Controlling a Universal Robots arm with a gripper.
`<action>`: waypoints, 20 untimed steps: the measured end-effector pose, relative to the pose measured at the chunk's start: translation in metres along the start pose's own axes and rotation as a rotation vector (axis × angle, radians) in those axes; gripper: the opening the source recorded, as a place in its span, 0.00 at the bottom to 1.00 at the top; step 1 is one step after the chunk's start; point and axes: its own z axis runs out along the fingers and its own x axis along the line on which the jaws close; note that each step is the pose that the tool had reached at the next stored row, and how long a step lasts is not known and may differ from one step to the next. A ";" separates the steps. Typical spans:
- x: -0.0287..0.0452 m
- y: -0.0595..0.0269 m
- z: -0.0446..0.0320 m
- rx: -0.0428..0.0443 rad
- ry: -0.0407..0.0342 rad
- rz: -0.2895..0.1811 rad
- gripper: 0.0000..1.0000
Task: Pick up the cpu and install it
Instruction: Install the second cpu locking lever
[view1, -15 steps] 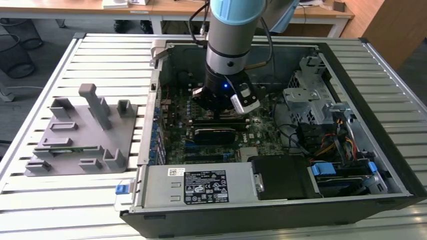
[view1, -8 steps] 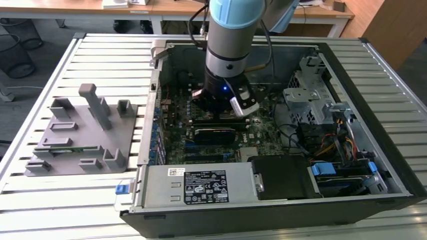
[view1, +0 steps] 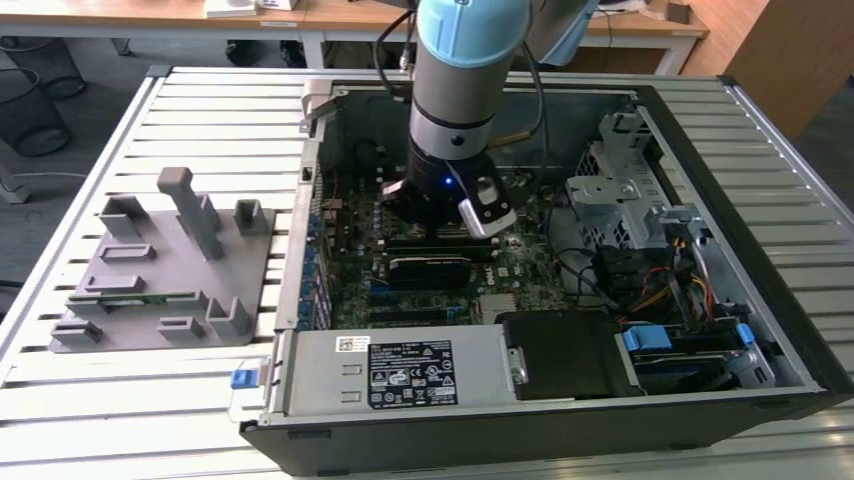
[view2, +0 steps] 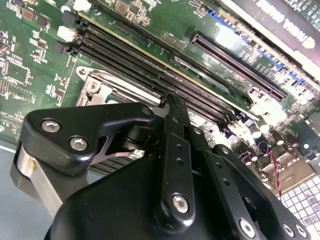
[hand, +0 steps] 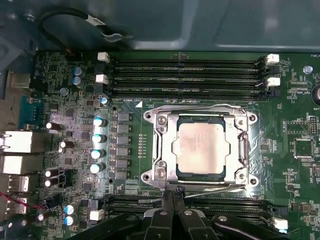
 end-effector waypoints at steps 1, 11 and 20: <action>0.0005 -0.0005 0.0001 -0.0007 -0.0001 0.000 0.11; 0.0073 -0.0050 0.0010 -0.0100 0.0000 0.000 0.11; 0.0148 -0.0059 0.0034 -0.0224 -0.0002 -0.001 0.11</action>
